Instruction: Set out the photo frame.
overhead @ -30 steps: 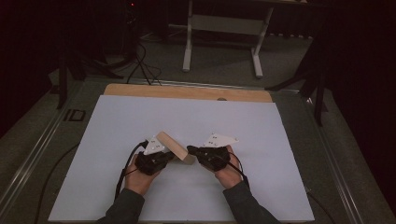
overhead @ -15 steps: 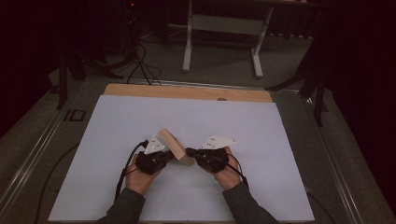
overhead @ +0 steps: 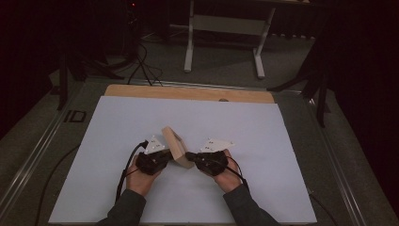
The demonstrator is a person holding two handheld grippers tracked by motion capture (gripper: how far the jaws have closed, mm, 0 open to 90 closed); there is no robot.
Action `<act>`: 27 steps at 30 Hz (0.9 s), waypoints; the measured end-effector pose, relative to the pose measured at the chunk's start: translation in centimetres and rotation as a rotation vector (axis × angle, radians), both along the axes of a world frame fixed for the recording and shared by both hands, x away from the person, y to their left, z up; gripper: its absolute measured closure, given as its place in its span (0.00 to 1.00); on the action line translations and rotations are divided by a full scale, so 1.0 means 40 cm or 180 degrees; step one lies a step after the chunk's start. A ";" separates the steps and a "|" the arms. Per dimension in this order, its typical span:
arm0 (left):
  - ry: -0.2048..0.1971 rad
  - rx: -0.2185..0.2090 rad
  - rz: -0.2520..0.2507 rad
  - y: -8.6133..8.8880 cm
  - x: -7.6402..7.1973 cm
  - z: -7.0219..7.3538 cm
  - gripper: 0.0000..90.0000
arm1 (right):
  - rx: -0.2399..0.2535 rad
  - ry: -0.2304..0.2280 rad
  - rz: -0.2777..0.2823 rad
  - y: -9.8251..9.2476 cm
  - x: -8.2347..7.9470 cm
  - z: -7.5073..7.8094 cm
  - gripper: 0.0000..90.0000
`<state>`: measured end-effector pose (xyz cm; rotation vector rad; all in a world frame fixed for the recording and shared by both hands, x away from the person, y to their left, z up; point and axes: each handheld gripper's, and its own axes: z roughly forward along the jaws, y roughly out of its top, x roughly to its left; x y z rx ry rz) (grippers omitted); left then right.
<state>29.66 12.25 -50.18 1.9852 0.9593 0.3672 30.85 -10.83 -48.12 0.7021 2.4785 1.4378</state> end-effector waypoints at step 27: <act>0.0044 -0.0069 0.0102 0.016 0.011 -0.006 0.99 | -0.0177 0.0079 0.0058 0.018 0.001 -0.036 1.00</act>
